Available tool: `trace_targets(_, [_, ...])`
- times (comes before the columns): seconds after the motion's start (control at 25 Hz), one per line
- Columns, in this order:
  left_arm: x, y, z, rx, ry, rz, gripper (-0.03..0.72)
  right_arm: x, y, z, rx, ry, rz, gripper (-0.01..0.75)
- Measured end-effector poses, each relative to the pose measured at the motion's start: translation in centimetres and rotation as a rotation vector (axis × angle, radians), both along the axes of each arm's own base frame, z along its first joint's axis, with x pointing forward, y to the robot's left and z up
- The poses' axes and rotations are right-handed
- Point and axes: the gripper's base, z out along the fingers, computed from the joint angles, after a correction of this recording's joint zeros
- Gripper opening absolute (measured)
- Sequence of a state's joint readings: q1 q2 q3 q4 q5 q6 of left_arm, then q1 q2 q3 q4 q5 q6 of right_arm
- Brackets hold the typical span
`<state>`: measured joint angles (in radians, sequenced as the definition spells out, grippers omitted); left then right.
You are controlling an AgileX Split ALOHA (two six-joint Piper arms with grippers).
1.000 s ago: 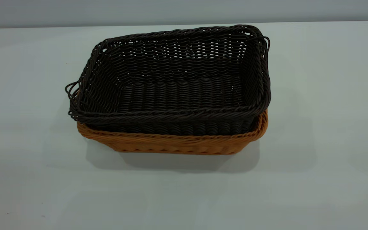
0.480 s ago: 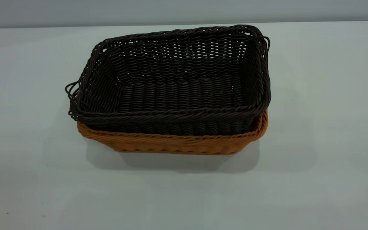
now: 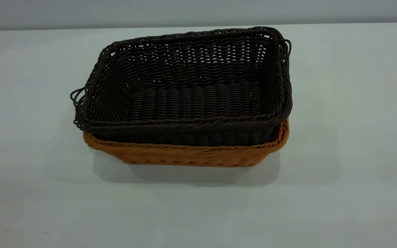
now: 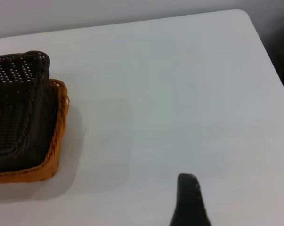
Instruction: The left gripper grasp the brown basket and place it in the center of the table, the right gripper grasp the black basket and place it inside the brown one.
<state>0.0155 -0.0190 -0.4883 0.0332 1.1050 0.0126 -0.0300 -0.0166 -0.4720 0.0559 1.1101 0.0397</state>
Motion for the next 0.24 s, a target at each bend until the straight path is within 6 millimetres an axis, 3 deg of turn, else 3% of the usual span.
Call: trace_targets(0.24, [0.0,0.0,0.0,0.0,0.0,0.0,0.429,0.0,0.0,0.0,0.0,0.0,0.0,0.414])
